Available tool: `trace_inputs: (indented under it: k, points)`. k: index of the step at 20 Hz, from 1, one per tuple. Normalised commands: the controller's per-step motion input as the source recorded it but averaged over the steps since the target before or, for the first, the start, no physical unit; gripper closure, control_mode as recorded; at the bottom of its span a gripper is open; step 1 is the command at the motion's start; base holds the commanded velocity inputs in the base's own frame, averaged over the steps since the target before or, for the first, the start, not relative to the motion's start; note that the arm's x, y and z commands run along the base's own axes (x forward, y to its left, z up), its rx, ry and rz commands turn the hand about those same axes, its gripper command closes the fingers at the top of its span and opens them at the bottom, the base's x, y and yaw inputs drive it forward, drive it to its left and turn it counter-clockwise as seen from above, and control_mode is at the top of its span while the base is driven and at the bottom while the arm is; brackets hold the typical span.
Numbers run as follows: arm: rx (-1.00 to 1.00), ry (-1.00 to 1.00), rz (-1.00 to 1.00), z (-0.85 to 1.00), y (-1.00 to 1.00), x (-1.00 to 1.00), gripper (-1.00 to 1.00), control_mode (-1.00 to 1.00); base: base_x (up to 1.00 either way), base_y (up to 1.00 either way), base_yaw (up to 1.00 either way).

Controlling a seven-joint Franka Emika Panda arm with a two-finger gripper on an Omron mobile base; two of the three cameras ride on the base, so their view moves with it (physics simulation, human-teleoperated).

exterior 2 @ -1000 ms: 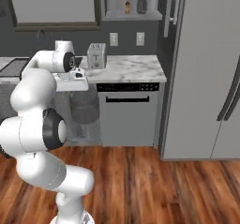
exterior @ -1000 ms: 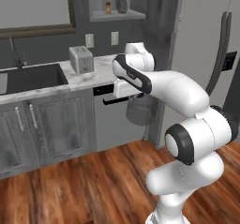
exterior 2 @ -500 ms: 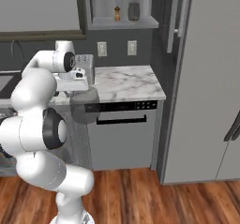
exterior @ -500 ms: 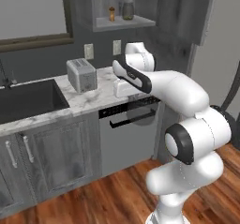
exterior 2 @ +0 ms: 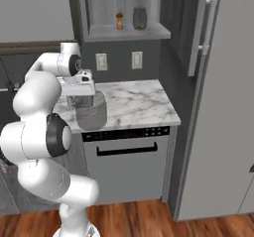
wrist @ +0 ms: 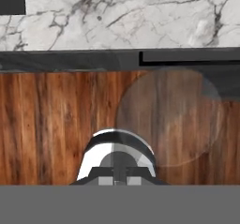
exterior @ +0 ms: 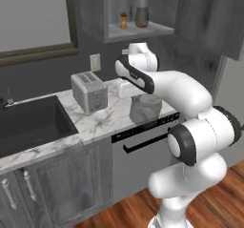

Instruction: Pick the jar and jar from the dining table and place them in the open cabinet. Close the cabinet after placing the objects.

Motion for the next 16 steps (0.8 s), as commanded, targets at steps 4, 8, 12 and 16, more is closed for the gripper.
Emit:
trace_inputs:
  k: [4,8,12,16]
  points:
    - [0.0,0.0,0.0,0.0,0.0,0.0,1.0,1.0,0.05,-0.58,0.03]
    - [0.0,0.0,0.0,0.0,0.0,0.0,1.0,1.0,0.0,-0.55,0.01]
    - [0.0,0.0,0.0,0.0,0.0,0.0,1.0,1.0,0.26,-0.28,0.02]
    - [0.0,0.0,0.0,0.0,0.0,0.0,1.0,1.0,0.6,0.0,0.1]
